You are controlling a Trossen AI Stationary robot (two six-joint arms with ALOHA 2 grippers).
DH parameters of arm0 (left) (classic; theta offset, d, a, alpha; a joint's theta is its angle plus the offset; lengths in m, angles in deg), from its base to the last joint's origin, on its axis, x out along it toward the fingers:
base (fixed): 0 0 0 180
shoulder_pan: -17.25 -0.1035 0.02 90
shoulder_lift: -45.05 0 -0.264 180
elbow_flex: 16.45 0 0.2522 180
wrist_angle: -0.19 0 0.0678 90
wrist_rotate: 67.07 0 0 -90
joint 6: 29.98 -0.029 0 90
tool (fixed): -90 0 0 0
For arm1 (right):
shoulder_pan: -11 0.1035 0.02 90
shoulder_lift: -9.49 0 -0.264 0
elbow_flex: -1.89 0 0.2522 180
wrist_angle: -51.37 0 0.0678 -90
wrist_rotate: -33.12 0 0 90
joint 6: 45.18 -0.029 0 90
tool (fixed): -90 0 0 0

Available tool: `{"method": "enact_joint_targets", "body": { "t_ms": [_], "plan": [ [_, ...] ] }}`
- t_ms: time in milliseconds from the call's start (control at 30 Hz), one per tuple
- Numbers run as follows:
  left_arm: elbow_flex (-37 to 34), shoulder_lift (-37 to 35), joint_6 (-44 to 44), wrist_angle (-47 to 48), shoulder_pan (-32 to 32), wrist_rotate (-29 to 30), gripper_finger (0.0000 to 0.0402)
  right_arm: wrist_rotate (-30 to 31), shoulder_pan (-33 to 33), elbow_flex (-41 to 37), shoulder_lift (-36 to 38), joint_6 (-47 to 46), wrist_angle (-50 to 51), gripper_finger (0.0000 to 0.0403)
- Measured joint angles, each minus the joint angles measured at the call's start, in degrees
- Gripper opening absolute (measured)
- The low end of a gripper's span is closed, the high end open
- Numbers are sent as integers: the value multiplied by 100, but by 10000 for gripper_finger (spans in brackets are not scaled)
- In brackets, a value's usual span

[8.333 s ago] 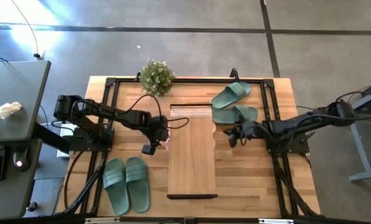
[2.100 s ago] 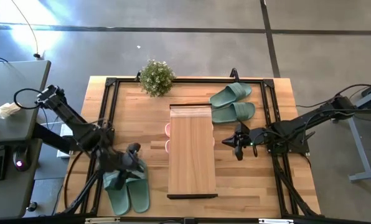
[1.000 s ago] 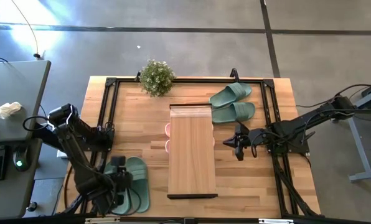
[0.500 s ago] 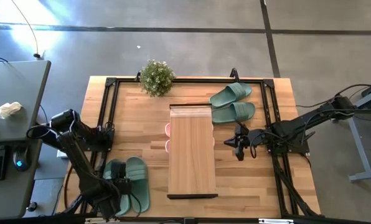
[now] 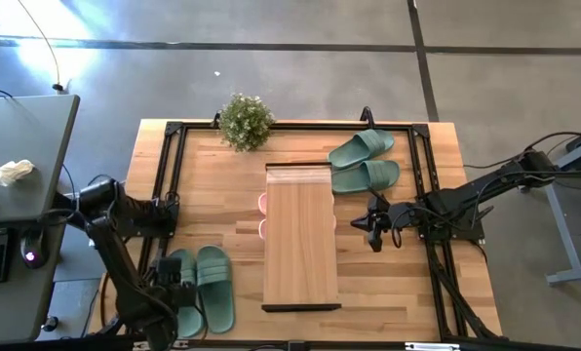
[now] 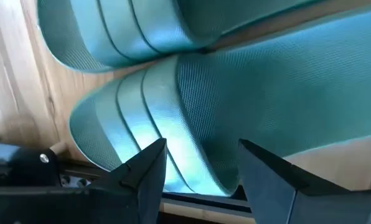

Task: Pick and place slides into the shelf
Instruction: Put the bottom left green slide under the shelf

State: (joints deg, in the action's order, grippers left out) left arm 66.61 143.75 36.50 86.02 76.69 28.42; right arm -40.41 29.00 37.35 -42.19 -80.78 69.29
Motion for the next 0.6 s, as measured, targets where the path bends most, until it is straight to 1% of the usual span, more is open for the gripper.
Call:
{"method": "enact_joint_targets", "body": {
  "t_ms": [133,300,433,600],
  "plan": [
    [0,276,27,22,-17,-112,178,0,0,0,0,-19,-6,0],
    [4,627,209,79,-17,-138,186,0,0,0,0,-49,-7,0],
    [2,751,304,209,-17,-130,188,2,0,0,0,-59,-7,0],
    [4,768,402,490,-17,-43,165,19,0,0,0,-61,-7,0]
  ]
}}
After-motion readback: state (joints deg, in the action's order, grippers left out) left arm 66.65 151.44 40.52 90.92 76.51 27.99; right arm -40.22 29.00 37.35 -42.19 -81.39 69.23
